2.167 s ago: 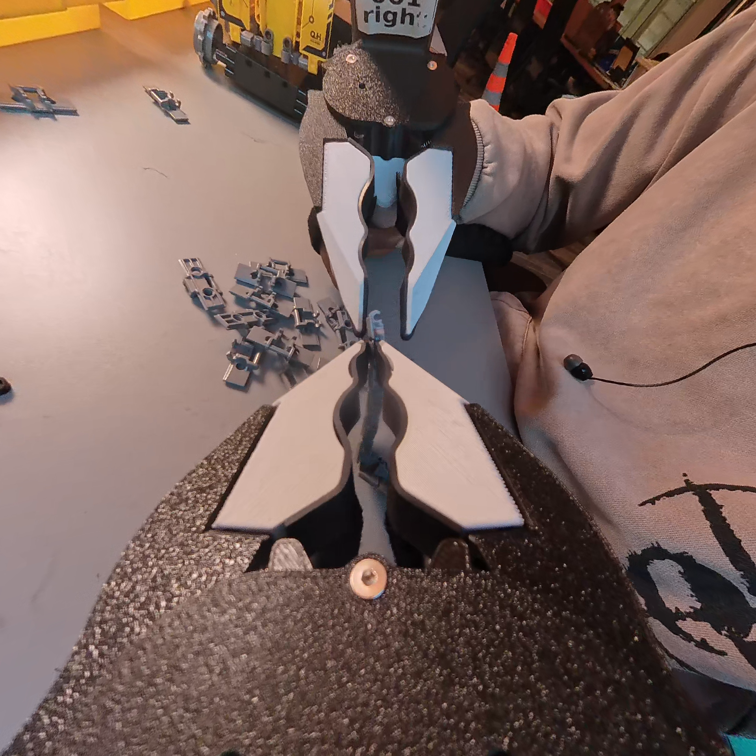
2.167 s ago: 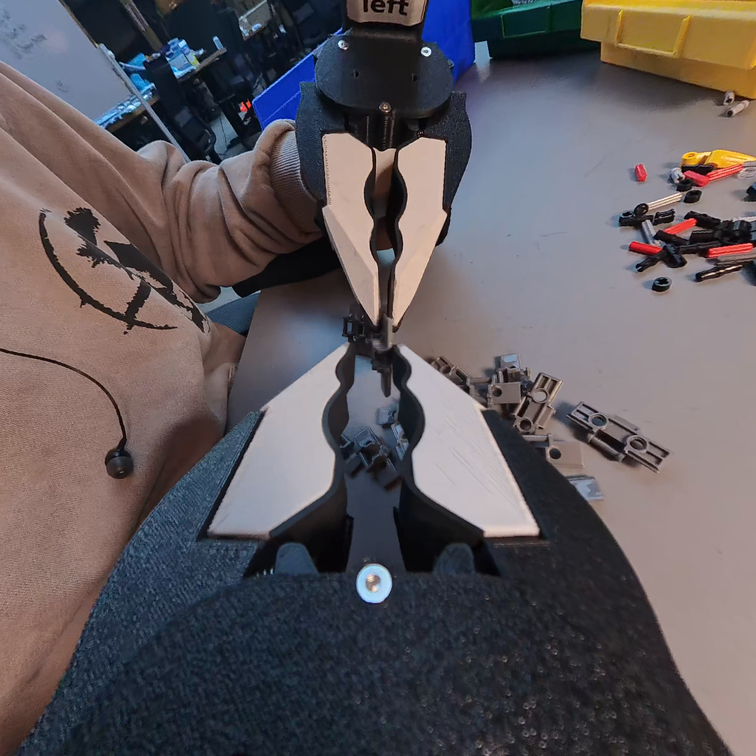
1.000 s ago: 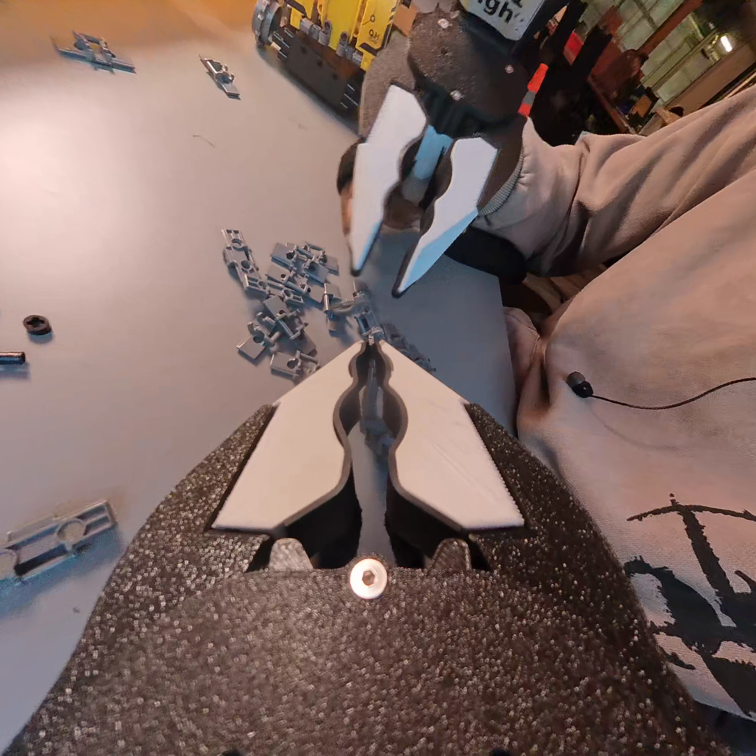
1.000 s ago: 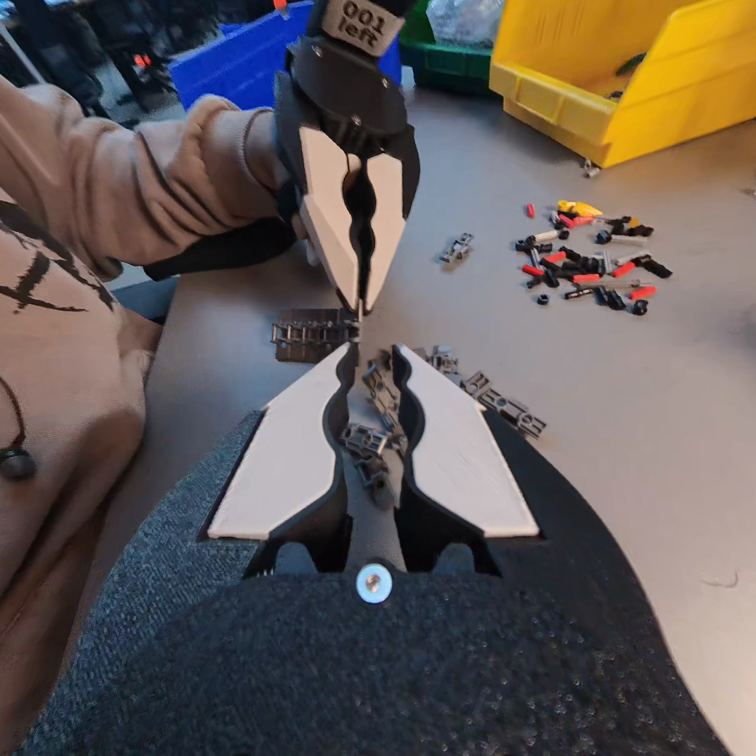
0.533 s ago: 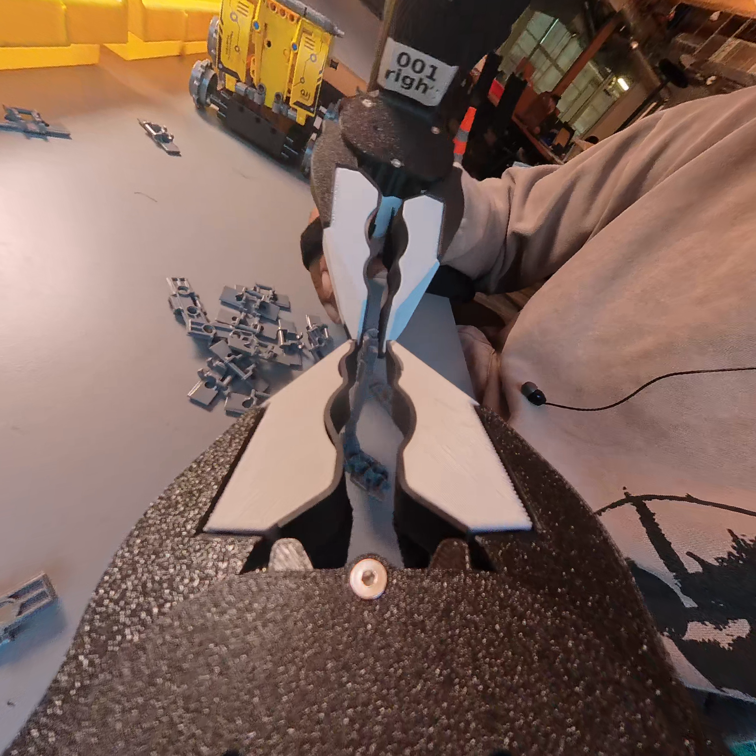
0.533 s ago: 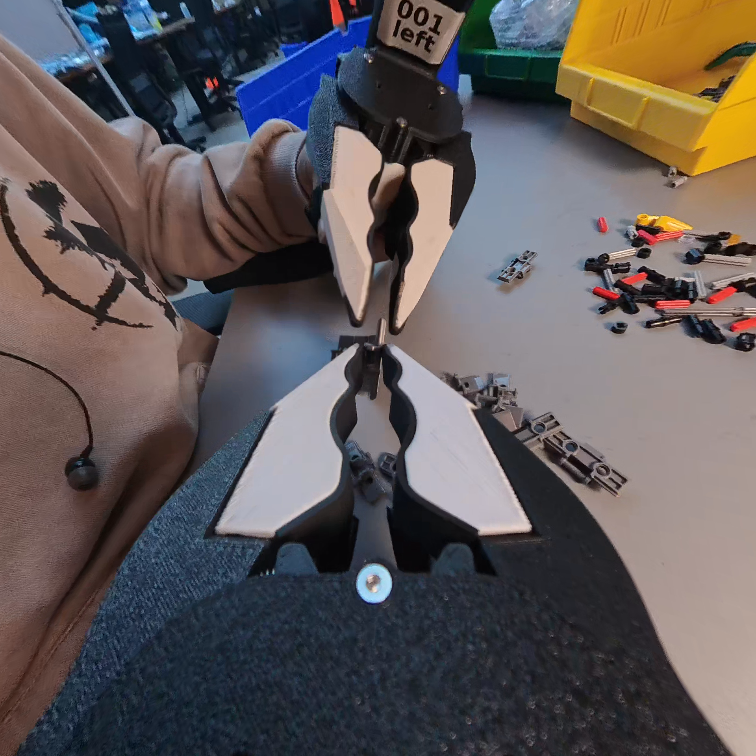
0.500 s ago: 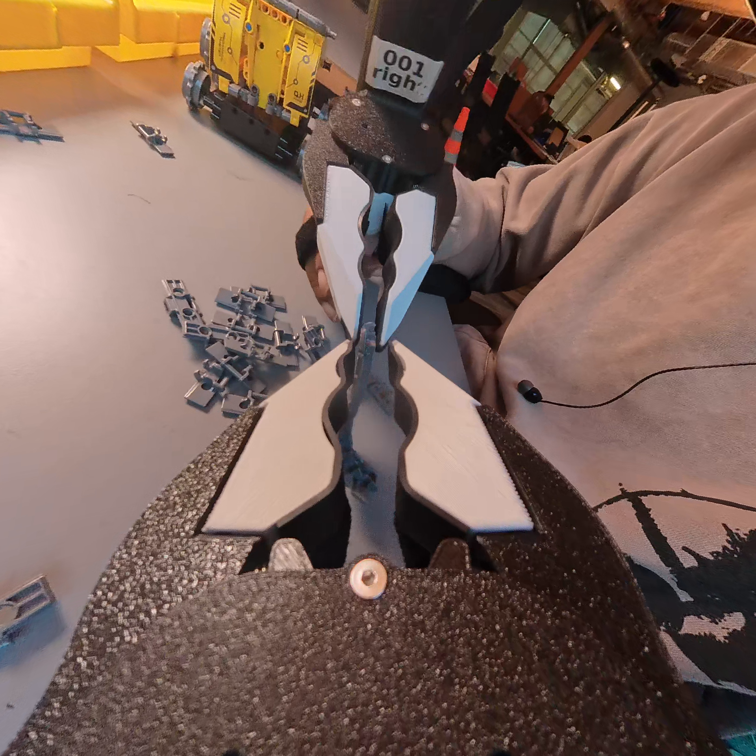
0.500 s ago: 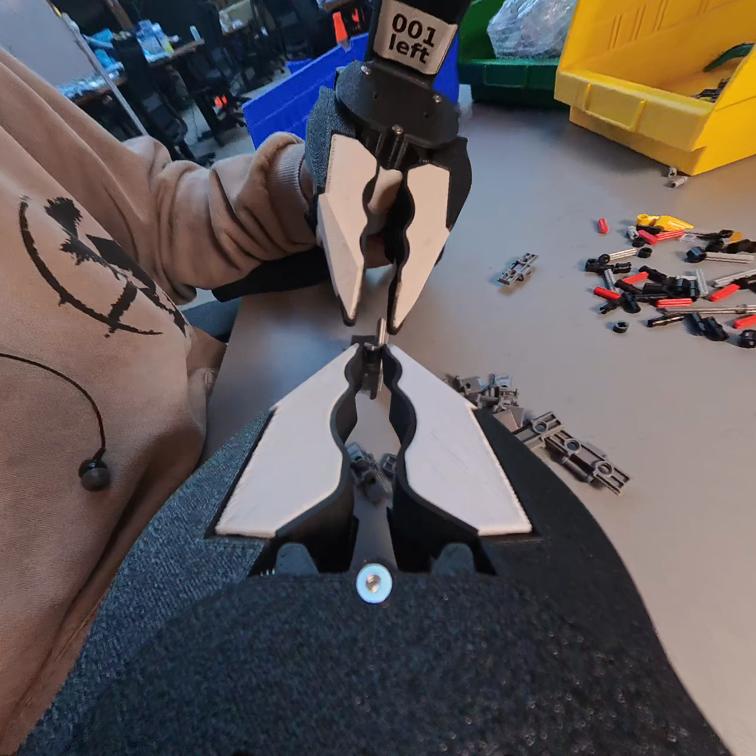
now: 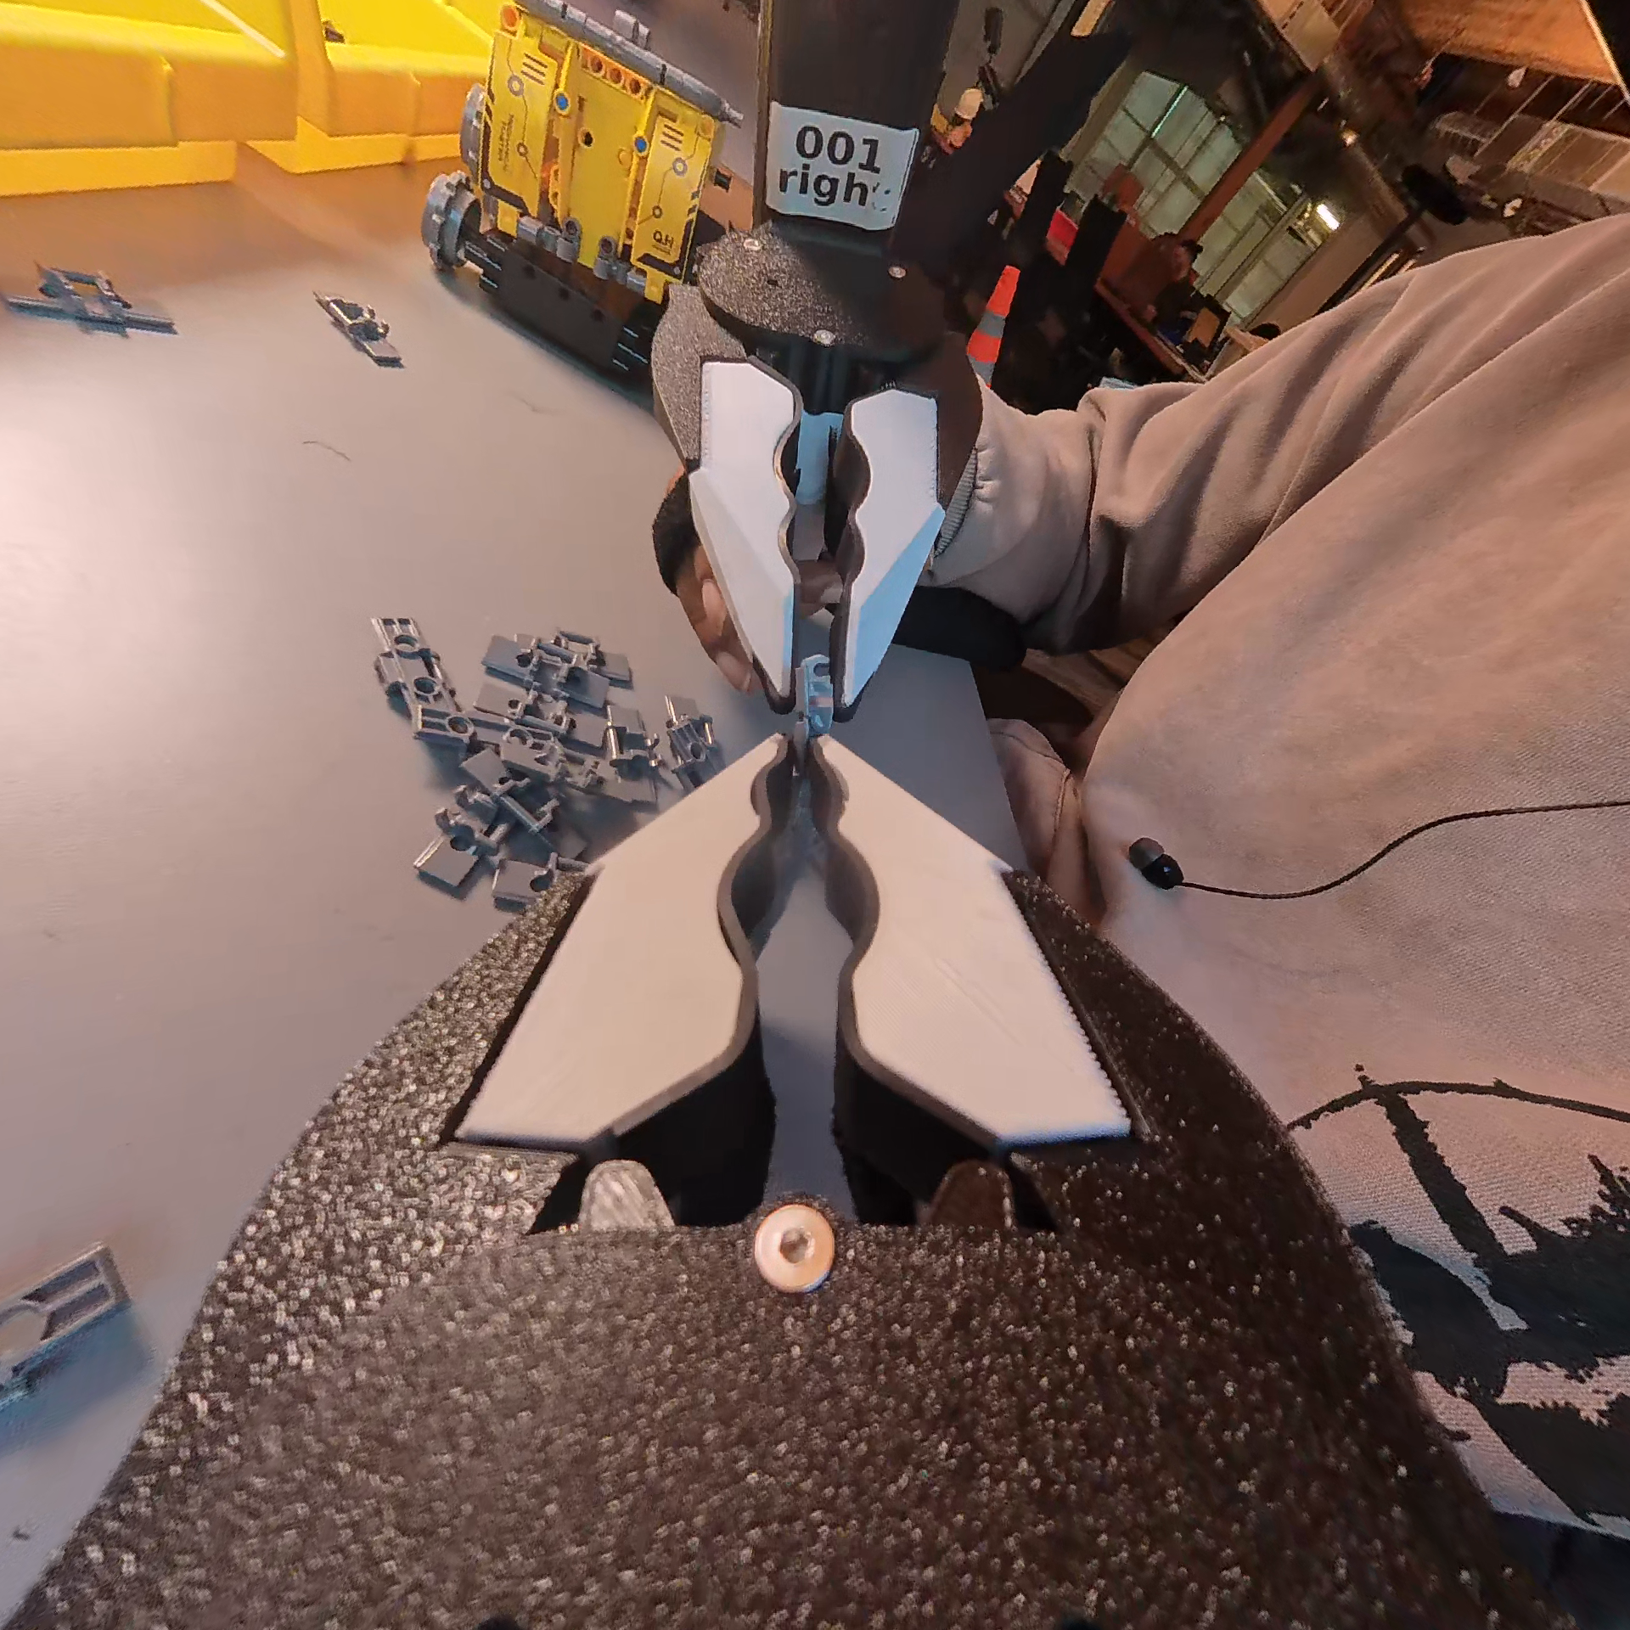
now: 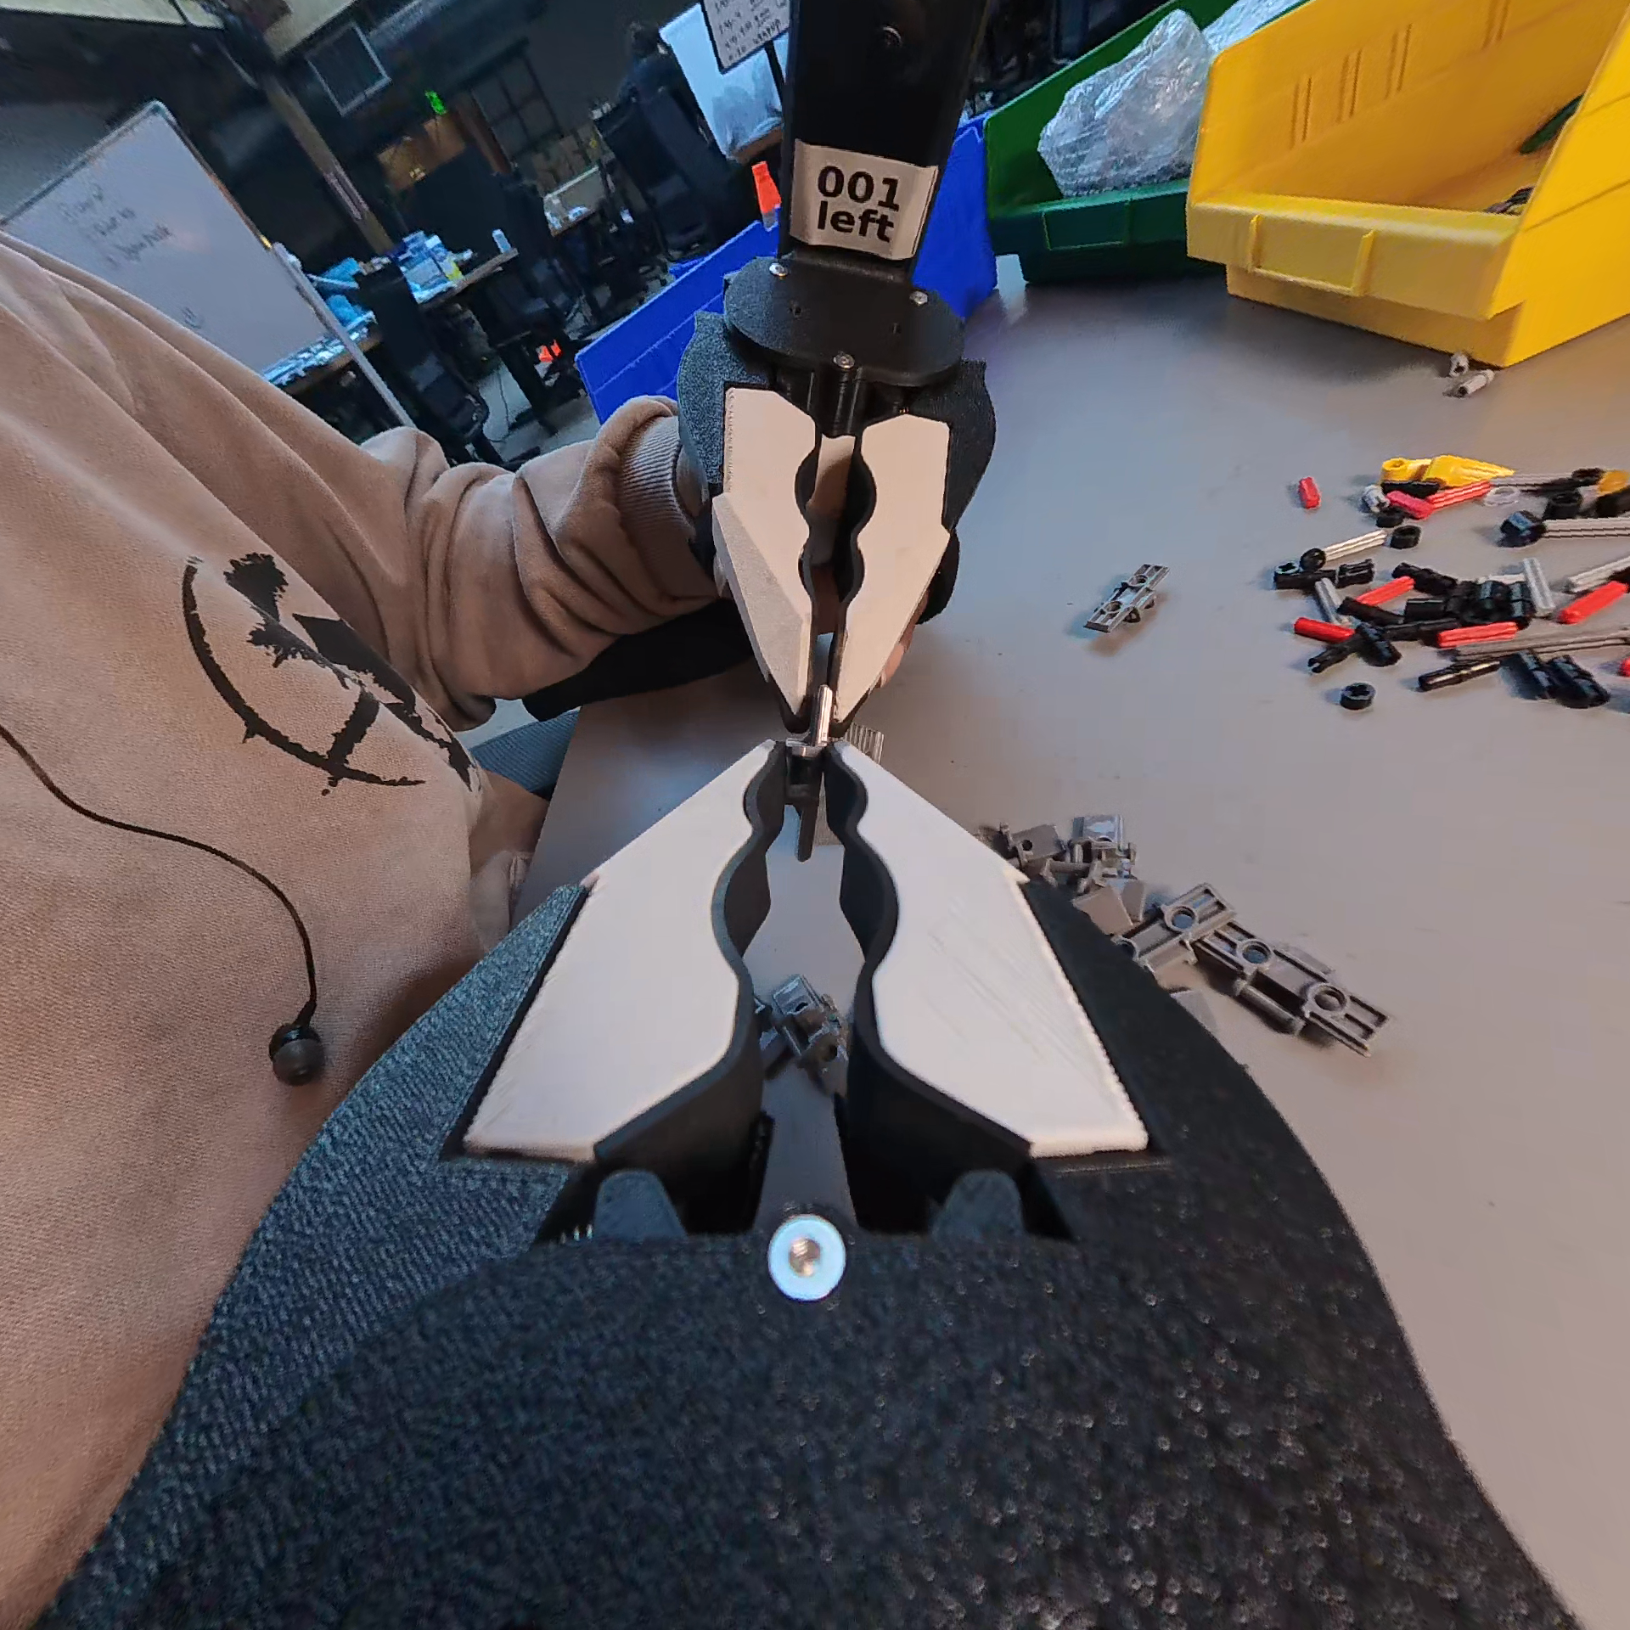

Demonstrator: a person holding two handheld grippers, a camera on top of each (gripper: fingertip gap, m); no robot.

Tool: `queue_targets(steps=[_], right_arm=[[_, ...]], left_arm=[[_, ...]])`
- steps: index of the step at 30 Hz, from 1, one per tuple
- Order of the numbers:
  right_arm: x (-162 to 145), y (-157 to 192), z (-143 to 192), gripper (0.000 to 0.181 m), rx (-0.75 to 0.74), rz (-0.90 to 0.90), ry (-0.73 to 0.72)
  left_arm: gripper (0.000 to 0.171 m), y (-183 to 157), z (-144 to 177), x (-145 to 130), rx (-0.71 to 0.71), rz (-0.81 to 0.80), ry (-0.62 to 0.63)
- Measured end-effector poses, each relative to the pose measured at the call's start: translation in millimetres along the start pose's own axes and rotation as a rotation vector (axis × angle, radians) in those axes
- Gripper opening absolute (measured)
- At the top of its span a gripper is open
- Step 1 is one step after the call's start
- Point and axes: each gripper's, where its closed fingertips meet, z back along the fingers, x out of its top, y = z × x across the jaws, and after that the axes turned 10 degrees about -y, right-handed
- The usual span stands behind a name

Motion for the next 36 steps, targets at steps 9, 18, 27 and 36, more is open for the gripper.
queue_targets(steps=[9,18,27,36], right_arm=[[0,-2,0,0.006,0.000,-0.021,-0.005],[3,-4,1,0.007,-0.011,-0.037,-0.029],[-4,-4,-1,0.004,-0.004,-0.044,0.000],[-12,-4,-3,0.000,-0.037,0.119,0.062]], left_arm=[[0.003,1,-1,1,-0.002,0.019,-0.016],[0.002,3,-1,7,-0.013,0.078,-0.066],[0.002,0,-8,-10,0.000,0.072,0.046],[0.002,6,-7,-16,0.016,0.150,0.055]])
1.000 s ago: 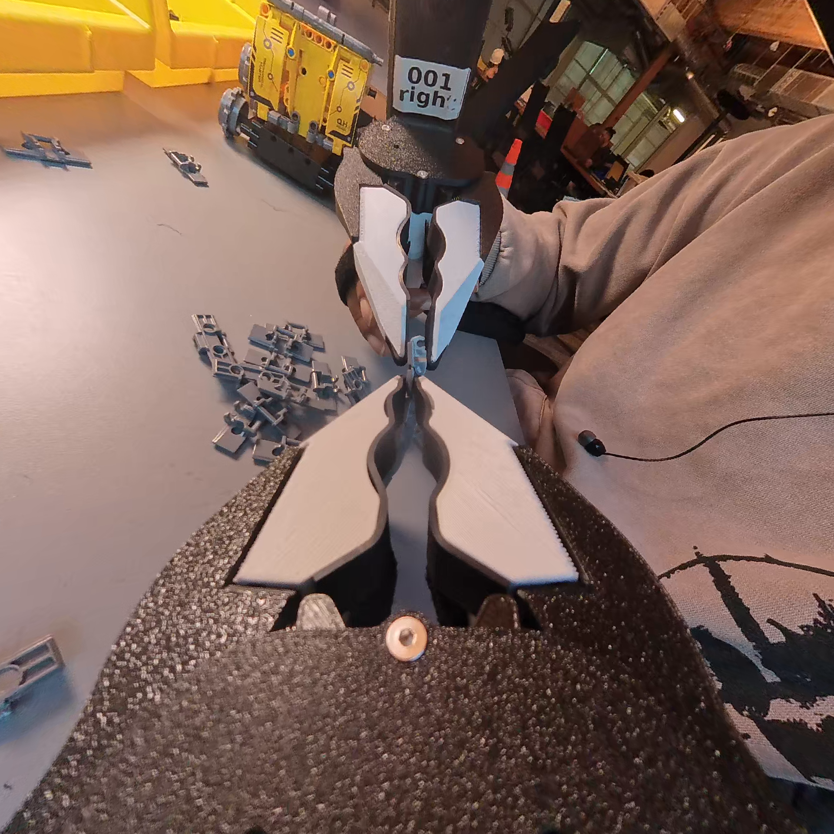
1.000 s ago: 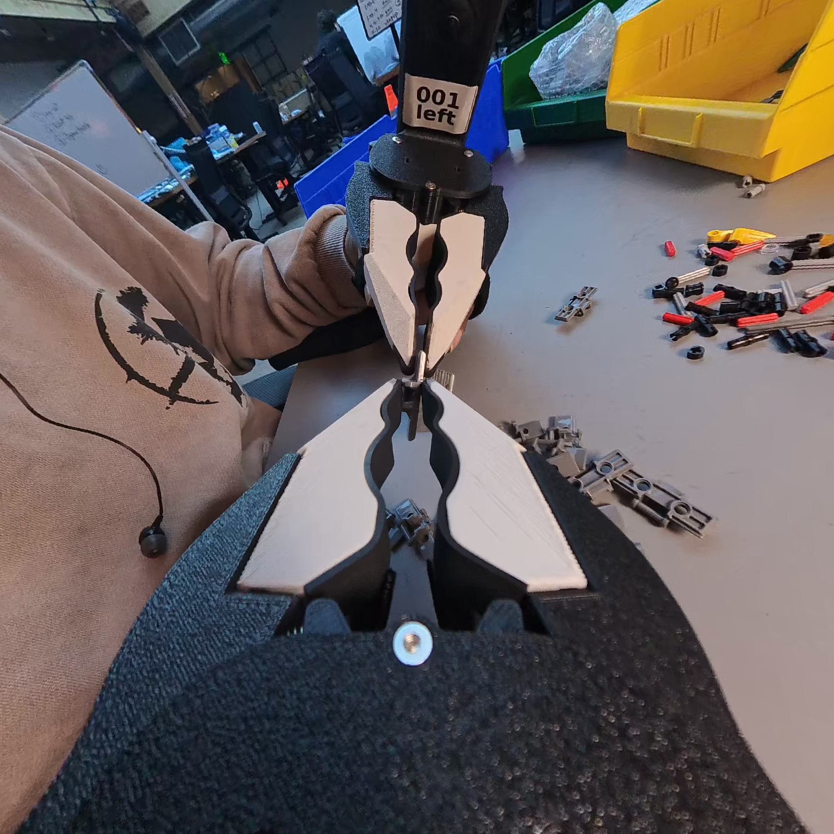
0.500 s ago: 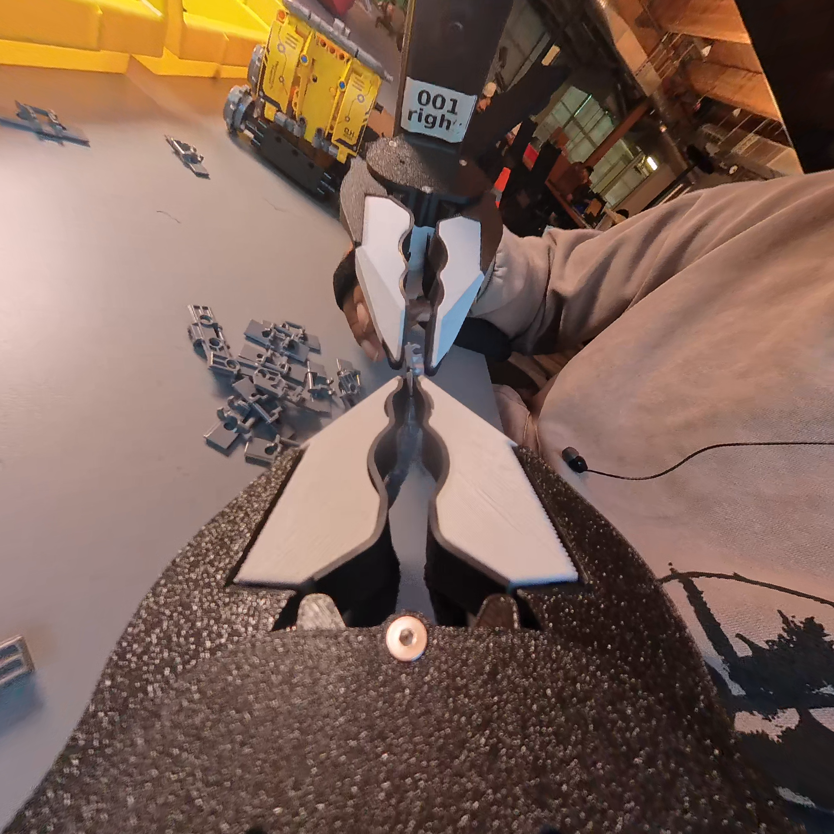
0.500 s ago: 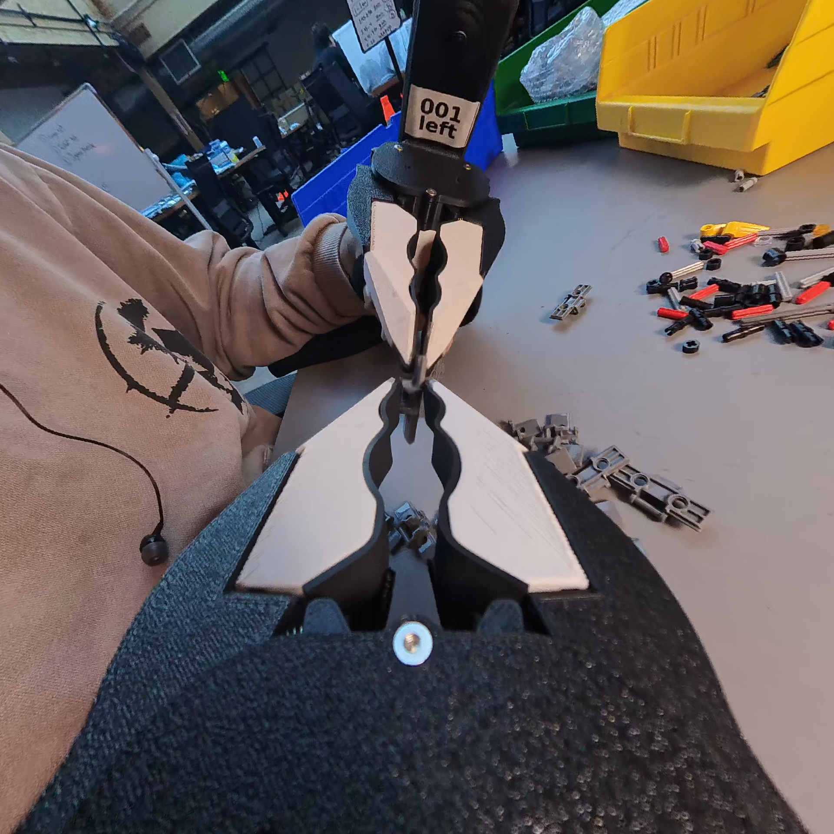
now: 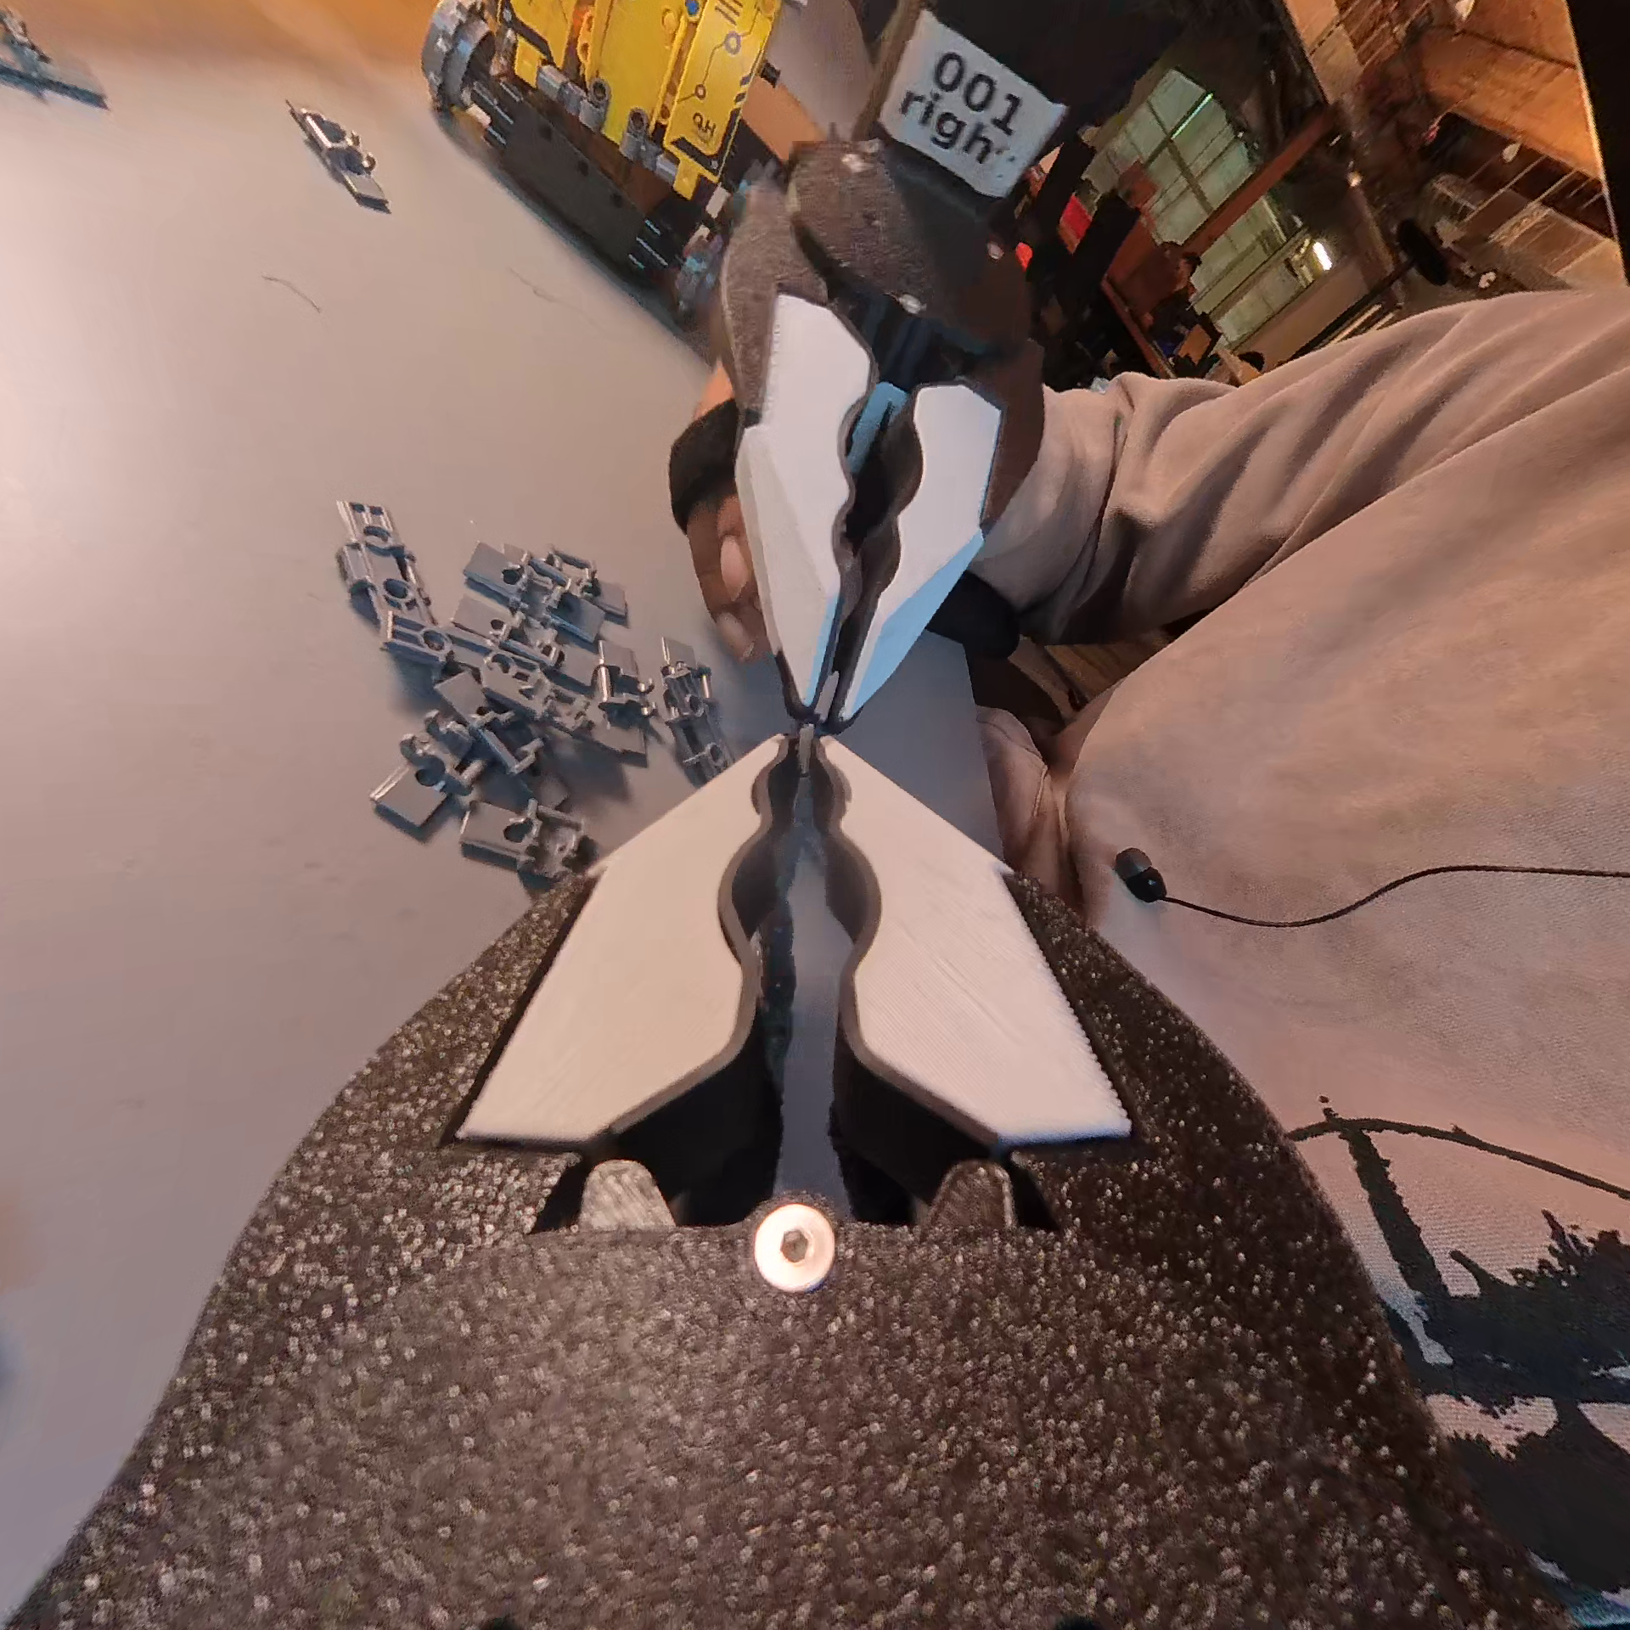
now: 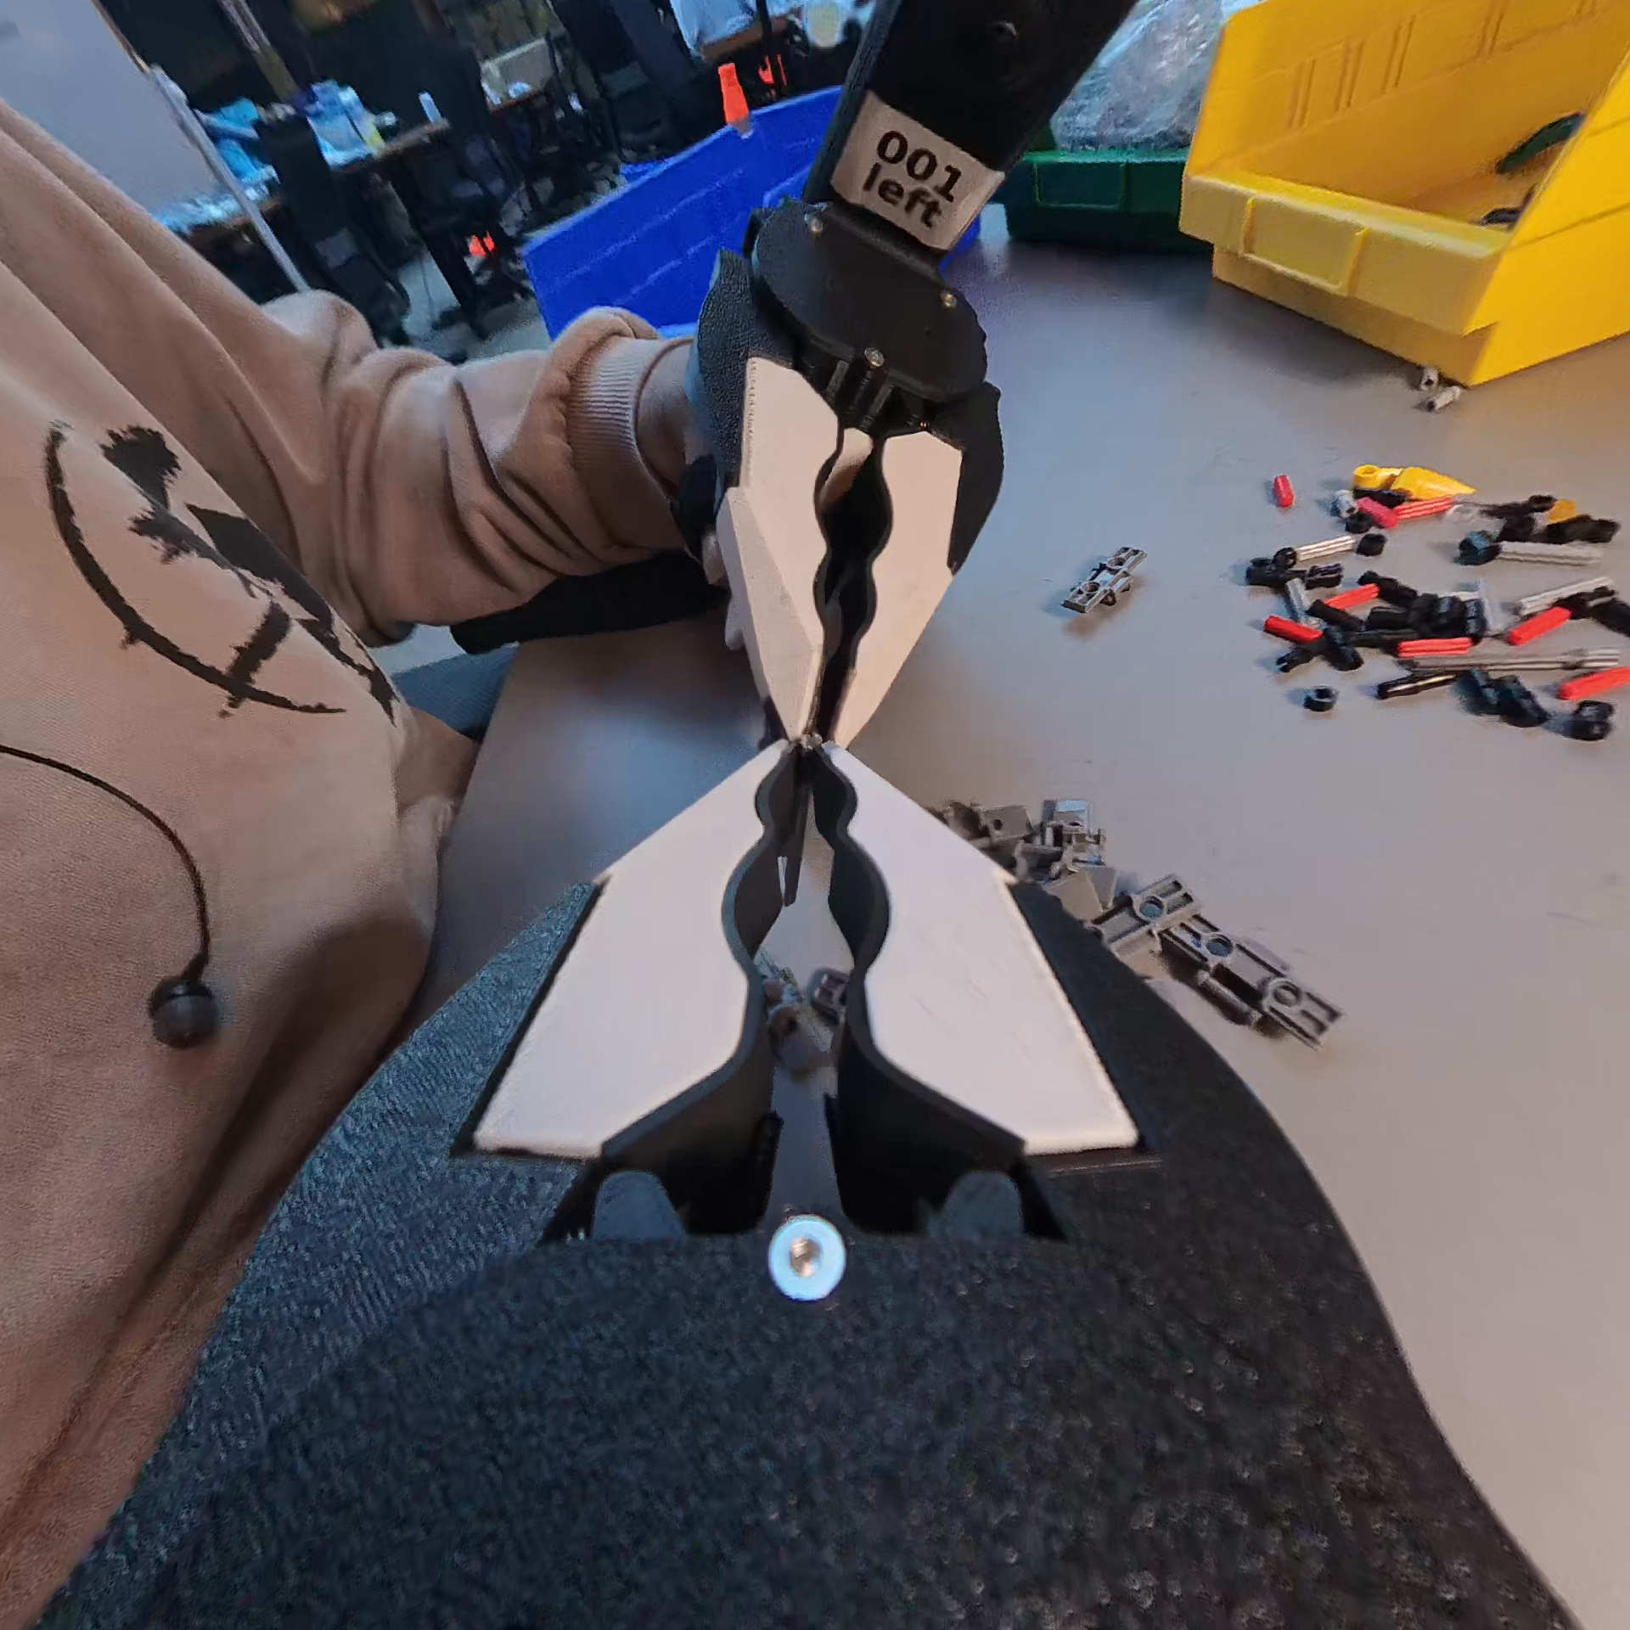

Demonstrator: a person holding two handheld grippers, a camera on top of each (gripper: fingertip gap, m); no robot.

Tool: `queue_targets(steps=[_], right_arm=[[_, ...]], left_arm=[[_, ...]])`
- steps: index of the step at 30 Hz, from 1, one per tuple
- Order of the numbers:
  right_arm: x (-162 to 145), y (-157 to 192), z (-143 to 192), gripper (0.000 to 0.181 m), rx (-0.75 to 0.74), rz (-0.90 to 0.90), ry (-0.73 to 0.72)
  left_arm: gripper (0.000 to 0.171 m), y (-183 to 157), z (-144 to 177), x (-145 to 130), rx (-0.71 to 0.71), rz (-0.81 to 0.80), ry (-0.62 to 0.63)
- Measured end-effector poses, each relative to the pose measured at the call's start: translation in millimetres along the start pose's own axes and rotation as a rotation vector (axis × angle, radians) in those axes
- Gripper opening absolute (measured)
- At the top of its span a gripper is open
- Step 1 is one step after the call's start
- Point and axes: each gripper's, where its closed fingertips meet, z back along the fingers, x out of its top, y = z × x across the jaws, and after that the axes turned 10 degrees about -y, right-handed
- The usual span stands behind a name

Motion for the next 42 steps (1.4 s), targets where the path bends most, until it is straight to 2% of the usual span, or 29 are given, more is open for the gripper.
queue_targets(steps=[2,8,9,10,11,12,13,15,16,19,20,22,25,28,30,32,36,42], right_arm=[[-6,0,-1,0.000,-0.023,0.099,0.043],[-17,-2,-3,0.000,-0.062,0.195,0.117],[-20,-3,-3,0.000,-0.068,0.214,0.129],[-18,19,-6,0.000,0.054,0.208,0.105],[-13,53,-15,0.000,0.183,0.149,0.060],[-24,53,-26,0.000,0.119,0.330,0.139],[-23,41,-29,0.000,0.035,0.509,0.168],[9,23,-12,0.000,-0.010,0.310,0.053],[12,7,0,0.000,-0.040,0.241,0.047],[6,-15,15,0.001,-0.096,0.058,0.011],[-1,-20,16,0.001,-0.115,0.044,0.042],[-10,-32,16,0.021,-0.186,0.104,0.098],[-9,-28,11,0.033,-0.165,0.083,0.087],[-8,-18,3,0.033,-0.124,0.075,0.079],[-7,-11,-3,0.026,-0.093,0.065,0.070],[-6,-2,-7,0.008,-0.053,0.059,0.062],[4,3,-3,0.006,0.004,-0.041,-0.008],[17,4,4,0.006,0.039,-0.141,-0.093]], left_arm=[[0.002,3,-1,-5,0.006,0.027,0.020],[0.002,13,-3,-14,0.061,0.027,0.063],[0.002,20,-3,-15,0.109,0.019,0.066],[0.002,40,2,-13,0.219,0.007,0.057],[0.002,48,9,-5,0.248,0.015,0.035],[0.001,46,14,1,0.240,0.008,0.021],[0.001,40,15,3,0.223,-0.013,0.024],[0.002,31,13,-3,0.187,-0.027,0.042],[0.002,30,12,-4,0.185,-0.027,0.035],[0.002,31,14,3,0.178,-0.020,0.007],[0.002,32,15,4,0.170,-0.010,-0.005],[0.002,27,14,5,0.134,0.002,-0.020],[0.002,20,11,7,0.099,-0.004,-0.032],[0.003,6,7,12,0.032,-0.018,-0.060],[0.002,1,5,13,0.006,-0.025,-0.063],[0.002,-3,4,11,-0.012,-0.035,-0.055],[0.016,-17,5,17,-0.085,-0.065,-0.084],[0.007,-16,7,24,-0.064,-0.108,-0.122]])
